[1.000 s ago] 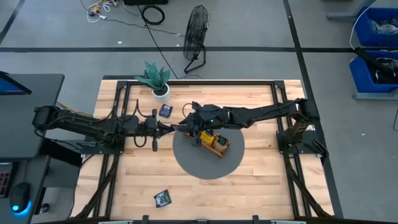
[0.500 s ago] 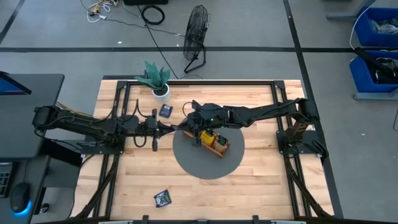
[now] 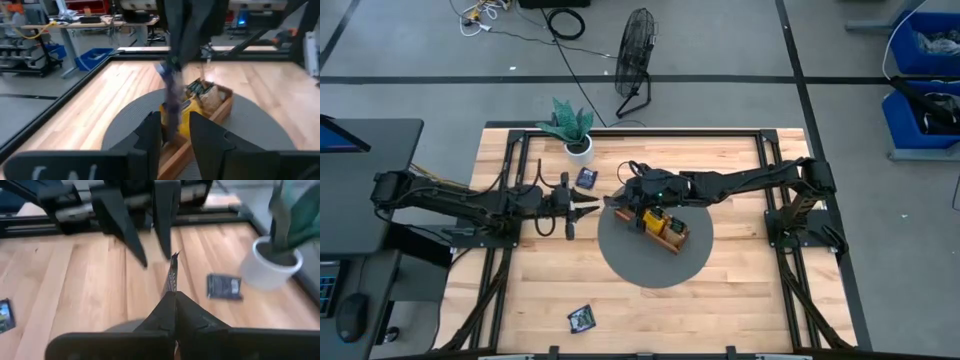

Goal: Pick & Place Tea
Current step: Put the dark blue tea bag into the left section of the wooden organizer

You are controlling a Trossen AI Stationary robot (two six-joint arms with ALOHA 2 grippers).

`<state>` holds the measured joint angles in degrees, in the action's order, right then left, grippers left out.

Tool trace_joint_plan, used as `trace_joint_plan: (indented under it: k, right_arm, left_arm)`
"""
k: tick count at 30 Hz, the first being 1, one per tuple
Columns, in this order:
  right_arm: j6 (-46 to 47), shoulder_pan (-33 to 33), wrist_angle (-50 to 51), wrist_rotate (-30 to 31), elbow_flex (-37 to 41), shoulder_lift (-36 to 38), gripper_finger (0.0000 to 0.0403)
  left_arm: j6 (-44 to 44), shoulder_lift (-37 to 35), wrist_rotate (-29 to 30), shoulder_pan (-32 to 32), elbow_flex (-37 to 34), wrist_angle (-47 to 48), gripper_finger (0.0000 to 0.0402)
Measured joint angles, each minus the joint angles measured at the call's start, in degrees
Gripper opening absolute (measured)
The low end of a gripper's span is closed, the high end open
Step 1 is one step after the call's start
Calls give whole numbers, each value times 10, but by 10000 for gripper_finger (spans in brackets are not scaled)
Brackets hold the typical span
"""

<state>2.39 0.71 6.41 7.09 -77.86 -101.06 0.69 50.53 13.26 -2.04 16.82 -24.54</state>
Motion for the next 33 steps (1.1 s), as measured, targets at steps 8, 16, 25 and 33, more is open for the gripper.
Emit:
trace_joint_plan:
  k: [8,16,25,33]
  right_arm:
    - [59,0,-17,71,66,7,1]
    - [129,0,-57,155,118,14,0]
    - [167,1,-55,165,129,9,0]
    - [184,4,-59,165,129,-19,0]
  left_arm:
    - [5,-57,72,0,0,78,112]
    - [4,-102,157,0,0,137,112]
    - [6,-102,167,0,0,137,112]
    - [4,-102,167,0,0,137,112]
